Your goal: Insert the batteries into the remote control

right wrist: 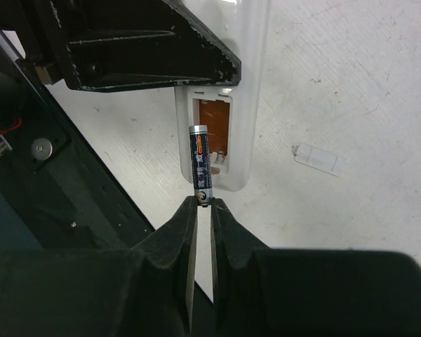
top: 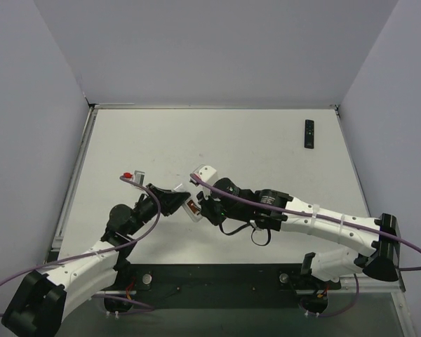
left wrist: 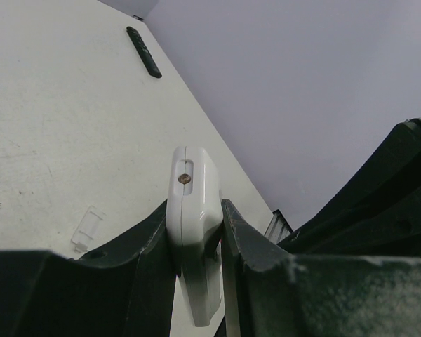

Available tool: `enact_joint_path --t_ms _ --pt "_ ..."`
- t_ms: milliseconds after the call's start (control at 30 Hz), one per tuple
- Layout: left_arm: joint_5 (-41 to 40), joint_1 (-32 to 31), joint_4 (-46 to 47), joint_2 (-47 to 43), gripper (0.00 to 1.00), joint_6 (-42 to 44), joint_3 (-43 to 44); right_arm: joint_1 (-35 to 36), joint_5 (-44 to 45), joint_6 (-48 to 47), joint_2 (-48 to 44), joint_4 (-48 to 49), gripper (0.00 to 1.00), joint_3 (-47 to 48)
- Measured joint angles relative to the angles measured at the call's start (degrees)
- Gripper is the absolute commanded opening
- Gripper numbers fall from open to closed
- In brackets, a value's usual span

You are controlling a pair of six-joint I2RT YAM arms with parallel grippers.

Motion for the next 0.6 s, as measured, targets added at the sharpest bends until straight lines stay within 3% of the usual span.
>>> enact_joint_path --t_ms 333,600 --pt "-6.62 -3.45 10.84 5.09 0.0 -2.86 0.0 1.4 4.79 4.63 3.26 -5.57 0.0 4.52" --pt "-10.25 -5.27 12.66 5.09 0.0 -4.02 -0.07 1.42 6.05 5.64 5.75 -7.45 0.0 6.88"
